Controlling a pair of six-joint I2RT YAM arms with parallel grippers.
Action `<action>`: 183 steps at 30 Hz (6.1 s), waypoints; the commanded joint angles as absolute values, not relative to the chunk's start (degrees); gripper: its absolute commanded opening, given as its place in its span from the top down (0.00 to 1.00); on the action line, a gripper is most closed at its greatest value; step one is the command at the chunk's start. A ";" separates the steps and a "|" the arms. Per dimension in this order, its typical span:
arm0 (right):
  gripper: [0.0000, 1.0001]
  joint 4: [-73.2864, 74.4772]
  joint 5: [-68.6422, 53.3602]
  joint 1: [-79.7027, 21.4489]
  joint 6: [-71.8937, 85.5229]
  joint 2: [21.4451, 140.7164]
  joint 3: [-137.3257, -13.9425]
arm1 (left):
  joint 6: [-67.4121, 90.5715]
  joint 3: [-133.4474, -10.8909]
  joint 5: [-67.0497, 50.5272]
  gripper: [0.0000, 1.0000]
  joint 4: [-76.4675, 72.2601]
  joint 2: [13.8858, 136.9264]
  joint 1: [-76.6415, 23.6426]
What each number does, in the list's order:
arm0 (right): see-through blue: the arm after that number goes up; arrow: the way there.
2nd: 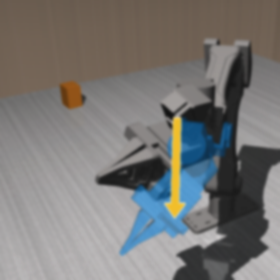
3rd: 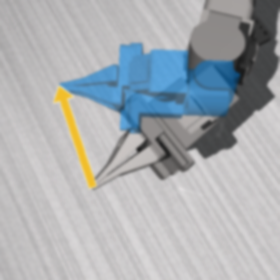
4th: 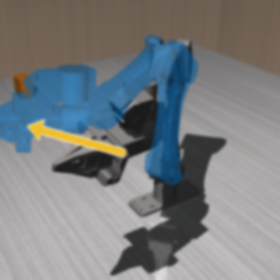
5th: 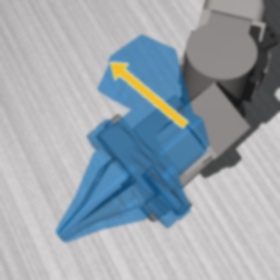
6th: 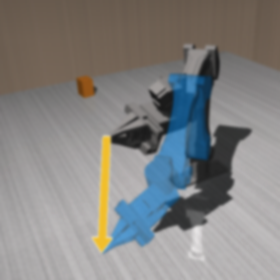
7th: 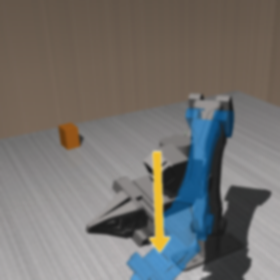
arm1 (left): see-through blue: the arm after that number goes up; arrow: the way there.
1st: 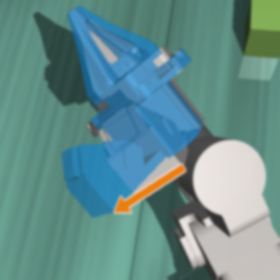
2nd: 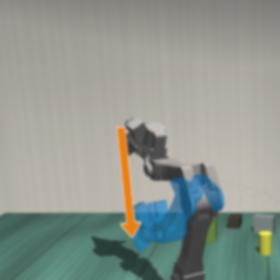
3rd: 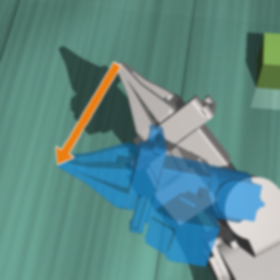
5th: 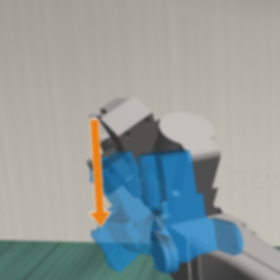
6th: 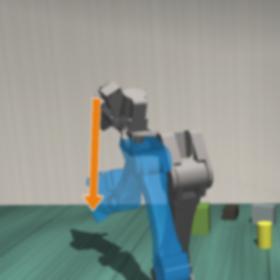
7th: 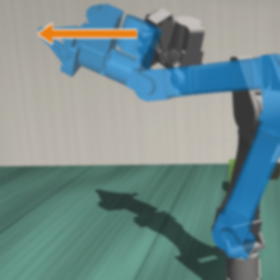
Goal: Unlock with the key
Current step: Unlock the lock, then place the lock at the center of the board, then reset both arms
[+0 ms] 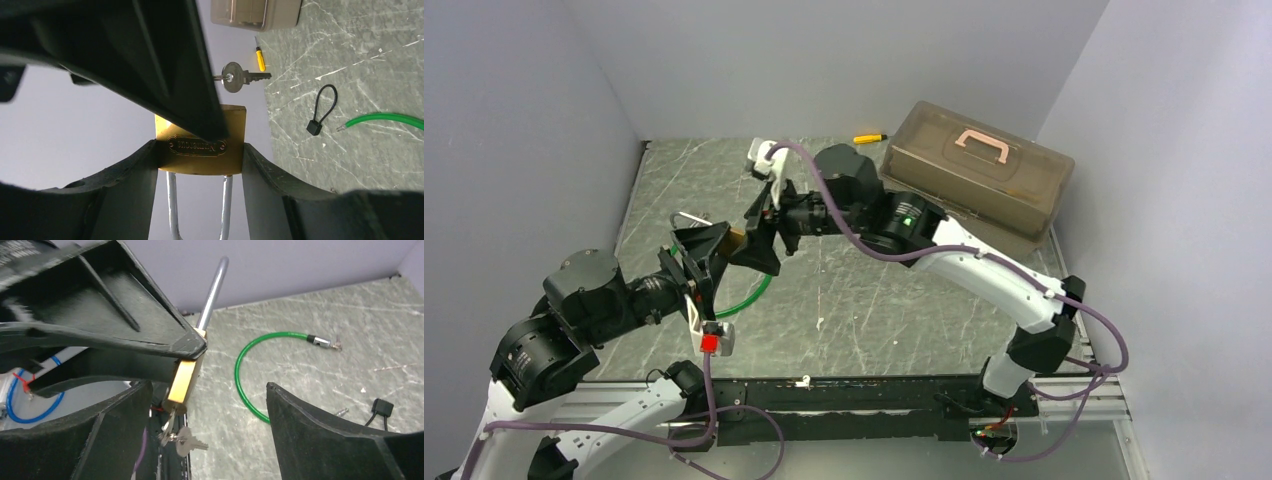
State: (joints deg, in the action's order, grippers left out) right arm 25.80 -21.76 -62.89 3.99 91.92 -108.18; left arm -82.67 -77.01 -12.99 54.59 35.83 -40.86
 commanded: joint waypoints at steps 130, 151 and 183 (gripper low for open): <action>0.31 0.59 -25.81 -40.17 24.45 98.69 -53.45 | -43.96 -77.85 -30.27 0.01 73.62 60.74 6.06; 0.00 9.47 39.44 -36.75 31.81 58.47 -39.95 | -31.48 -64.50 -39.78 0.01 54.60 62.55 21.02; 0.01 -51.19 40.47 -4.85 11.01 74.70 -15.34 | -3.49 -19.02 -41.58 0.01 -37.67 69.83 19.24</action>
